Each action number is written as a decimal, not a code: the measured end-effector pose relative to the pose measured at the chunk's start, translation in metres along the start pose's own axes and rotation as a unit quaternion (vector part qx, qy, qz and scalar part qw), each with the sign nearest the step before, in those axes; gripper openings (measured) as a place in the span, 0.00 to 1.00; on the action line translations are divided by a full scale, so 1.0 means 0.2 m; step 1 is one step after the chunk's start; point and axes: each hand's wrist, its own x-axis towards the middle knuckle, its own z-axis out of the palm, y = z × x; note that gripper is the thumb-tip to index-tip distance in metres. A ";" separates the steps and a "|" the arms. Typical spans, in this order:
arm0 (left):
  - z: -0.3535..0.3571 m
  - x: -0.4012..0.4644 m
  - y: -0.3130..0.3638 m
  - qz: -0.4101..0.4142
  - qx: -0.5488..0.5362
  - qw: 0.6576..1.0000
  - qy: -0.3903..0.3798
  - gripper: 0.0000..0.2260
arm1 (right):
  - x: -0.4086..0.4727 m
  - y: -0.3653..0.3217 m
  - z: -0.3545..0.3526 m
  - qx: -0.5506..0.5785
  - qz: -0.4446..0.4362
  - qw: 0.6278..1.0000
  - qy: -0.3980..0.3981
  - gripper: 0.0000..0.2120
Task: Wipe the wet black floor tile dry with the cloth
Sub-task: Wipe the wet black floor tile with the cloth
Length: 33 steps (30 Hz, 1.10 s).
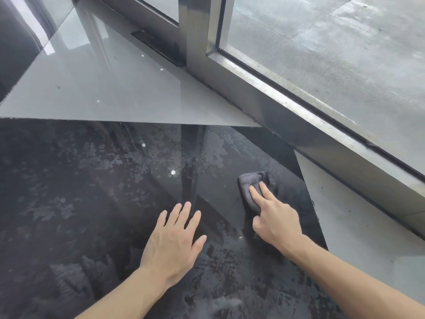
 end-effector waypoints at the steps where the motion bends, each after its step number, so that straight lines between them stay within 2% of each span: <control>1: 0.00 0.00 0.00 0.005 0.001 1.000 0.001 0.25 | -0.05 0.02 0.01 -0.006 0.002 1.000 -0.005 0.36; 11: 0.00 -0.02 0.03 0.030 0.007 0.999 -0.014 0.24 | -0.30 0.11 0.13 -0.056 0.033 0.997 -0.039 0.37; 18: 0.00 -0.01 0.04 0.019 -0.004 1.000 -0.019 0.25 | -0.02 0.11 0.03 -0.017 0.050 0.999 -0.005 0.35; 23: 0.00 -0.02 0.06 -0.003 -0.031 0.999 -0.032 0.32 | 0.23 0.12 -0.06 -0.007 0.053 0.999 0.002 0.35; 28: 0.00 -0.03 0.07 -0.015 -0.028 0.999 -0.026 0.25 | 0.34 0.13 -0.10 0.000 0.051 0.999 0.003 0.35; 33: -0.02 0.00 0.14 -0.036 -0.011 0.998 -0.047 0.25 | 0.24 0.17 -0.05 -0.004 0.053 0.998 0.017 0.34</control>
